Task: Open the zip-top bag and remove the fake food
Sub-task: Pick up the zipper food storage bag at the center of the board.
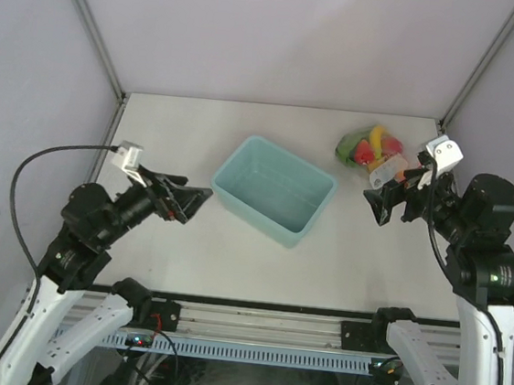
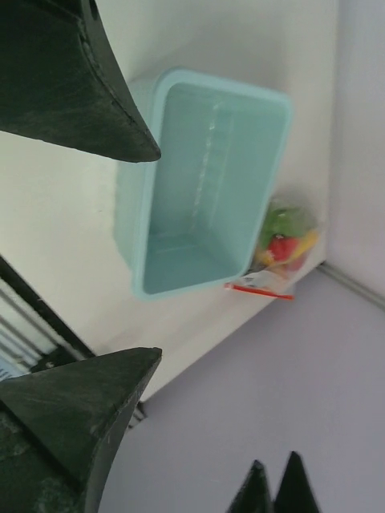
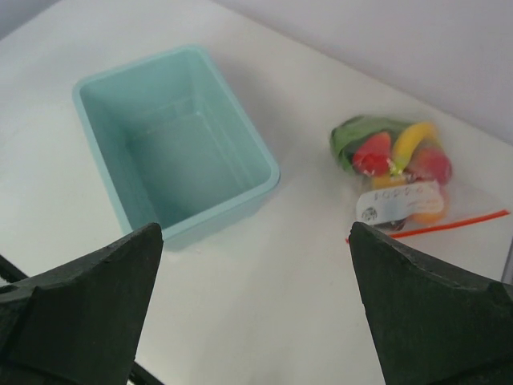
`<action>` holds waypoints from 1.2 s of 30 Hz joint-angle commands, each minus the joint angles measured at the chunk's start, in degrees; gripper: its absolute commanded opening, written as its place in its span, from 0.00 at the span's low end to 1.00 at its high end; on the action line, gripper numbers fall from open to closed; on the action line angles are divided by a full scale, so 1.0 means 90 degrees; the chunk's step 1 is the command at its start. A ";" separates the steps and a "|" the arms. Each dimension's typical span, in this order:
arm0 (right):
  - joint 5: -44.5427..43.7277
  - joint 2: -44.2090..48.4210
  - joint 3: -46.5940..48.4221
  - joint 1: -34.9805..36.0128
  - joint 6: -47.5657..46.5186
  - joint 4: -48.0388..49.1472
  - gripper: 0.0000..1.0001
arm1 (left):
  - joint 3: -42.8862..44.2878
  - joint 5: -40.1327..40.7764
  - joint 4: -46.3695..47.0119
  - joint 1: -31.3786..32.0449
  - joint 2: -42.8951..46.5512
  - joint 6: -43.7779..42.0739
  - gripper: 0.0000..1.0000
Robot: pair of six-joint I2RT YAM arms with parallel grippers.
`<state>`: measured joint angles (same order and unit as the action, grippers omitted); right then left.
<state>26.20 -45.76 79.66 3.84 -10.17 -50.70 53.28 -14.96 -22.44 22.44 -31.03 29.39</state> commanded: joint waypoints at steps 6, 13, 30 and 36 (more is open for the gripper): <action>0.0173 -0.0534 -0.1299 -0.0310 -0.0532 0.0814 1.00 | -0.1802 0.1922 0.0922 0.1896 0.0084 0.0570 1.00; 0.0140 -0.0904 -0.2058 -0.0601 -0.0647 0.1306 1.00 | -0.2655 0.2443 0.1259 0.2289 -0.0055 0.1021 1.00; -0.0472 -0.1600 -0.2988 -0.1224 0.0266 0.3156 0.92 | -0.3424 0.2874 0.1590 0.2378 0.0727 0.2003 1.00; -0.1542 -0.2563 -0.3032 -0.1403 0.2323 0.3906 0.88 | -0.3573 0.2820 0.1825 0.2380 0.0653 0.2296 1.00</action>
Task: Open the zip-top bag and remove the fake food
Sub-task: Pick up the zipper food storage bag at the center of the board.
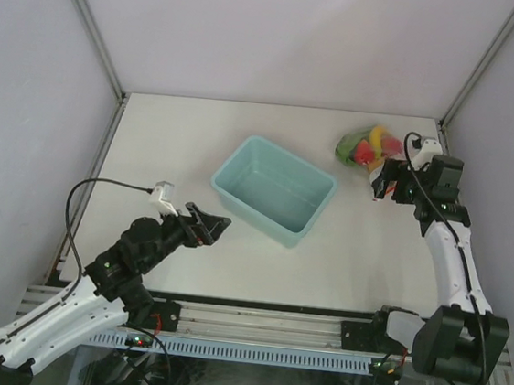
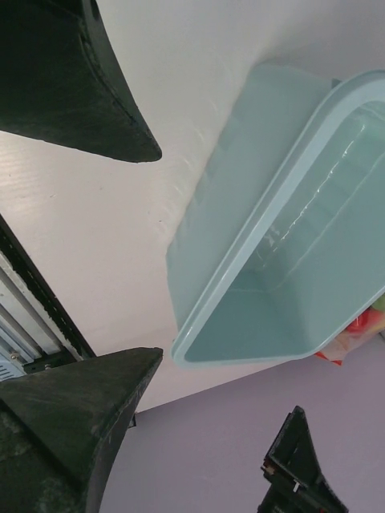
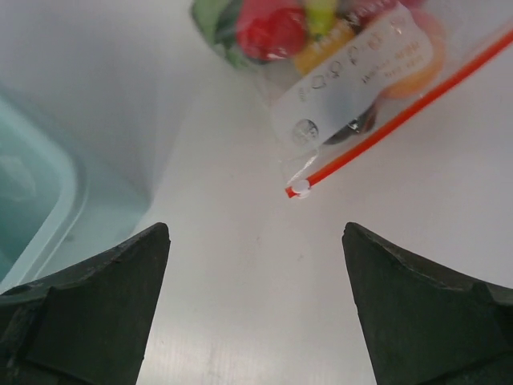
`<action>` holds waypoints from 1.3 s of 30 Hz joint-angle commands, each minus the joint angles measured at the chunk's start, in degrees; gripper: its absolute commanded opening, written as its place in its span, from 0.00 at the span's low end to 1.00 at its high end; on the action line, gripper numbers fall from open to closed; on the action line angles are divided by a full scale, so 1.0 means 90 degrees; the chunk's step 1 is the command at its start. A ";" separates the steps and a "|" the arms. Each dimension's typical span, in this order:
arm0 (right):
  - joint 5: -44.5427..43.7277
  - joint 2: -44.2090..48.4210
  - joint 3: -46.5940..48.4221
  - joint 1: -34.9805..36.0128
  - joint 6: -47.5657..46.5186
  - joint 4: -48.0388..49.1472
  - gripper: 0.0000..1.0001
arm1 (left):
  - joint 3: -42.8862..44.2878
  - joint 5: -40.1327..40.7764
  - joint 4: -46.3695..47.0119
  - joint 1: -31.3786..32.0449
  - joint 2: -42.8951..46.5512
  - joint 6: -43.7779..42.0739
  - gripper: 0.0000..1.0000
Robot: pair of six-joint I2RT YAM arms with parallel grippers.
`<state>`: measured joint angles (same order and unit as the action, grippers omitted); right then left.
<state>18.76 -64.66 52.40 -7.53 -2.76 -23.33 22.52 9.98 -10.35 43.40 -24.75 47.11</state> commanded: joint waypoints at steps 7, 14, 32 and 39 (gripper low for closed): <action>-0.0103 -0.1114 -0.0196 -0.0718 0.3055 0.1780 0.65 | -0.0117 -0.0170 0.0847 0.0051 -0.0233 0.0542 1.00; -0.0213 -0.1761 -0.0622 -0.0998 0.4441 0.2436 0.63 | -0.0328 -0.0209 0.1421 0.0051 -0.0382 0.0810 1.00; -0.0589 -0.3717 0.0235 -0.0870 0.5336 0.2926 0.37 | -0.0151 0.0033 0.1239 0.0051 -0.0201 0.0458 0.98; -0.0409 -0.4133 0.0379 -0.0868 0.5332 0.3096 0.08 | 0.0041 -0.0295 0.1259 0.0051 -0.0319 -0.0054 0.95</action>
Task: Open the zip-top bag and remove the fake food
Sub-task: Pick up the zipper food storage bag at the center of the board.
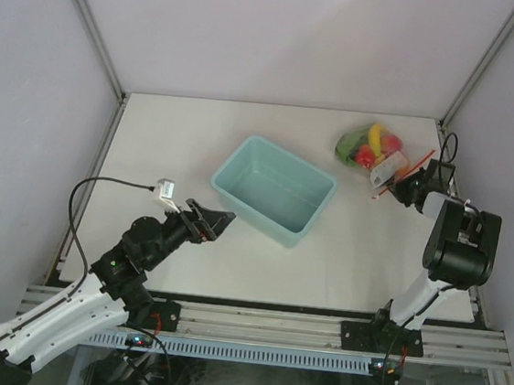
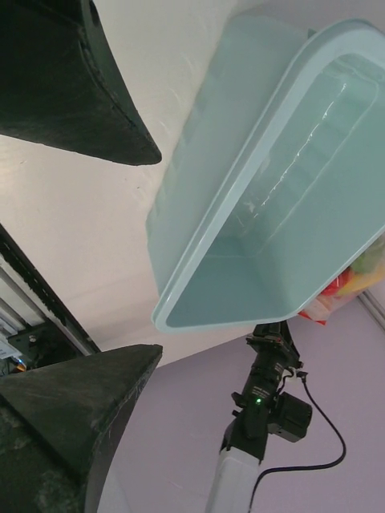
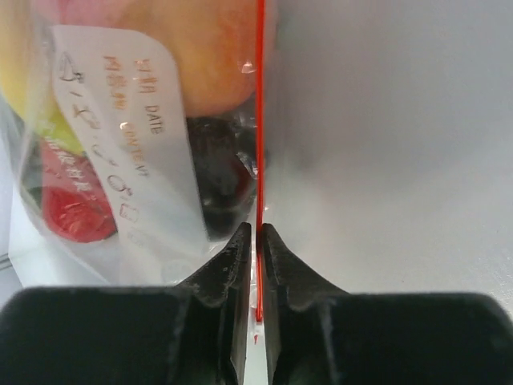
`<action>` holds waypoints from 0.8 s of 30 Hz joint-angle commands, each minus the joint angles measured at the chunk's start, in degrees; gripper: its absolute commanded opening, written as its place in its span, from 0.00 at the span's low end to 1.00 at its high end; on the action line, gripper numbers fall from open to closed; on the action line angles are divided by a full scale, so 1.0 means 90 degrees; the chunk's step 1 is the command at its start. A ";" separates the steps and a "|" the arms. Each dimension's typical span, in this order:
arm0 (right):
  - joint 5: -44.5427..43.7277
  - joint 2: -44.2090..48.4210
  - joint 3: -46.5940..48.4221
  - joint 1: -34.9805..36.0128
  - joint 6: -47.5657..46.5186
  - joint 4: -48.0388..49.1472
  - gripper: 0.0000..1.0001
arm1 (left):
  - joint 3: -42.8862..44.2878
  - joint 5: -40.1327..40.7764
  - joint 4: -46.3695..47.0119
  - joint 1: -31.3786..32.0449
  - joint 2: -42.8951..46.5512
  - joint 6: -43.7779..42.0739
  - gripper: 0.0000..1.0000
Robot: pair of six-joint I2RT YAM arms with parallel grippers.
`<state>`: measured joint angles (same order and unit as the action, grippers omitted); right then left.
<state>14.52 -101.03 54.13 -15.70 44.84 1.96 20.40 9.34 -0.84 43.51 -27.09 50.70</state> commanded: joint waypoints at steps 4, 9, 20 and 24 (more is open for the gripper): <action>0.0400 0.0043 0.0116 0.0020 0.0090 0.0316 0.00 | 0.0297 -0.0457 0.0392 0.0039 -0.0141 -0.0584 0.94; 0.1143 0.0704 -0.0239 -0.0109 0.0200 0.0429 0.00 | 0.0510 -0.0907 0.0630 0.0061 -0.0418 -0.0897 0.87; 0.2309 0.2437 -0.0528 -0.0217 0.0310 -0.0631 0.00 | 0.3094 0.0596 -0.1384 0.1200 -0.2461 -0.2383 0.87; 0.2475 0.3038 -0.0528 -0.0259 0.0439 -0.0880 0.00 | 0.4041 0.0926 -0.1730 0.1547 -0.3367 -0.2885 0.82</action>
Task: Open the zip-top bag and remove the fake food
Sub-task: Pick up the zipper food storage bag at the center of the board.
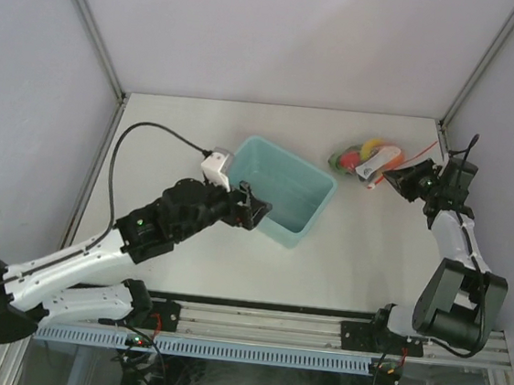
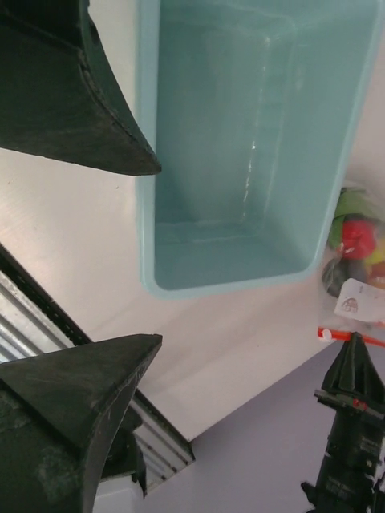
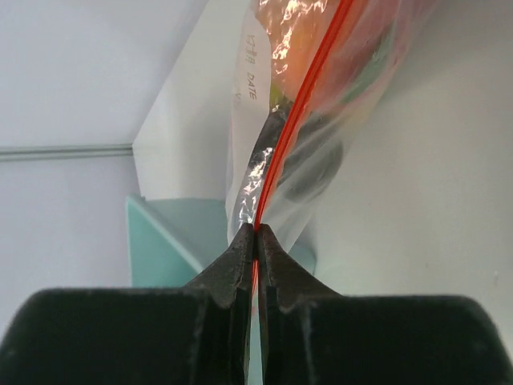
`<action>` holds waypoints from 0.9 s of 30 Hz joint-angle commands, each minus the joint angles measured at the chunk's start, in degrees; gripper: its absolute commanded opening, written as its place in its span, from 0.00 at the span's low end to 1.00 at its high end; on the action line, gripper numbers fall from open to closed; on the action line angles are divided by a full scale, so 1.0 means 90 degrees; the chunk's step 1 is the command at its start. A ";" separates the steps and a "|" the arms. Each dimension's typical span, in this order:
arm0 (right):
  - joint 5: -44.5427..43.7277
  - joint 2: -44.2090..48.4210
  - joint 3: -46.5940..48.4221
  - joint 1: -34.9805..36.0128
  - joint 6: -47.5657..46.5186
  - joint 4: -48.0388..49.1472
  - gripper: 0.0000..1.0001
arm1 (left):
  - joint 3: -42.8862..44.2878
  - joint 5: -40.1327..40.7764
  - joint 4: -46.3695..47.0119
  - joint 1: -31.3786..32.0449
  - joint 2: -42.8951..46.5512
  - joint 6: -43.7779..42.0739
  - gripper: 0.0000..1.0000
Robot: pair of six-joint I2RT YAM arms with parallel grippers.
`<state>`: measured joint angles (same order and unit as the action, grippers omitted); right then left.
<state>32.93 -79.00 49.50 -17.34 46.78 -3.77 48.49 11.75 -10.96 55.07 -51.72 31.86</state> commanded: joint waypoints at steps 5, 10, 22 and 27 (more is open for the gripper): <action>0.0547 0.1389 -0.0013 -0.0124 0.0363 -0.0622 0.00 | 0.1635 0.0199 -0.0416 0.0423 -0.1591 -0.1870 0.78; 0.0862 0.1661 -0.0016 -0.0081 0.0247 -0.1132 0.00 | 0.2515 0.0397 -0.0626 0.0664 -0.2315 -0.2051 0.78; 0.1207 0.1874 0.0516 0.1334 0.0262 -0.1430 0.00 | 0.2300 0.0328 -0.0070 0.0883 -0.2457 -0.2499 0.78; 0.0941 0.1385 0.1011 0.2258 0.0404 -0.1116 0.00 | 0.0821 -0.0099 0.1498 0.0877 -0.1551 -0.3530 0.78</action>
<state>41.39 -64.29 52.77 -2.13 48.84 -17.87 63.96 14.50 -11.38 62.87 -72.53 9.08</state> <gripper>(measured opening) 0.006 0.777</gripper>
